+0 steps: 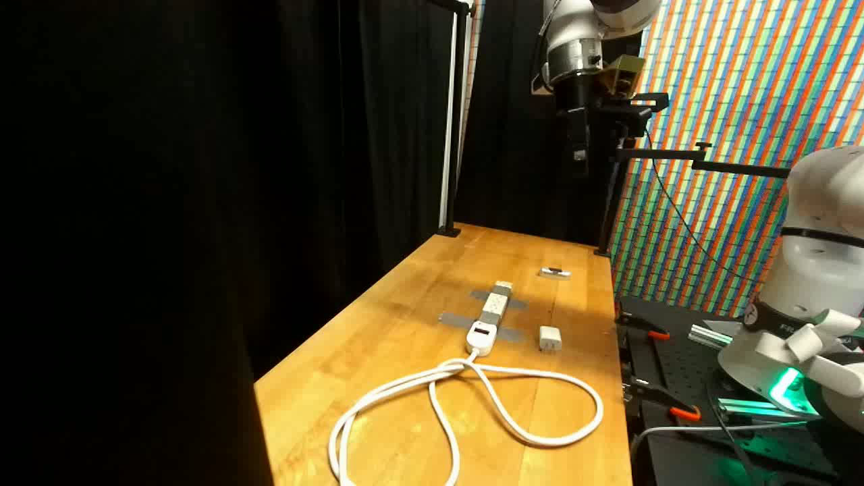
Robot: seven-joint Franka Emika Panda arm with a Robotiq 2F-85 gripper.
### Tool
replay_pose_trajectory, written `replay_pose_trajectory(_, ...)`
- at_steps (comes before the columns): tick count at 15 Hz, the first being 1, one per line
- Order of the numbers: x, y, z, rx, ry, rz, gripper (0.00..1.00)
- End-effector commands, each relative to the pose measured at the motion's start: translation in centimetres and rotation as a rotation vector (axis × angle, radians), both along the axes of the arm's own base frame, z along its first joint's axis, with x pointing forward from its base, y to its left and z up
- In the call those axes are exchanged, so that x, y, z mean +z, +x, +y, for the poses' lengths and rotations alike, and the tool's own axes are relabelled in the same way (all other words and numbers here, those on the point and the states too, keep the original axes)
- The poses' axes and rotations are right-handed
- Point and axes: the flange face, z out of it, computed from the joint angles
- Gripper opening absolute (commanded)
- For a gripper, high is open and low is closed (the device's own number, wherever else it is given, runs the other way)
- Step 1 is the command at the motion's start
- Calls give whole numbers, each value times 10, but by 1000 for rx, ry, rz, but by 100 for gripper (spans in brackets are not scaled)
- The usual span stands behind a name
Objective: Plug the charger head into the extension cord
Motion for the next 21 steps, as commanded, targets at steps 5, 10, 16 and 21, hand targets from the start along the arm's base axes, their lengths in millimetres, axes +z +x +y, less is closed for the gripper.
replay_pose_trajectory(5,4,1,0,0,-1,-9,100)
replay_pose_trajectory(10,-41,4,-2,265,25,112,100)
replay_pose_trajectory(16,-145,21,-5,585,57,177,100)
replay_pose_trajectory(21,-217,35,8,851,68,210,100)
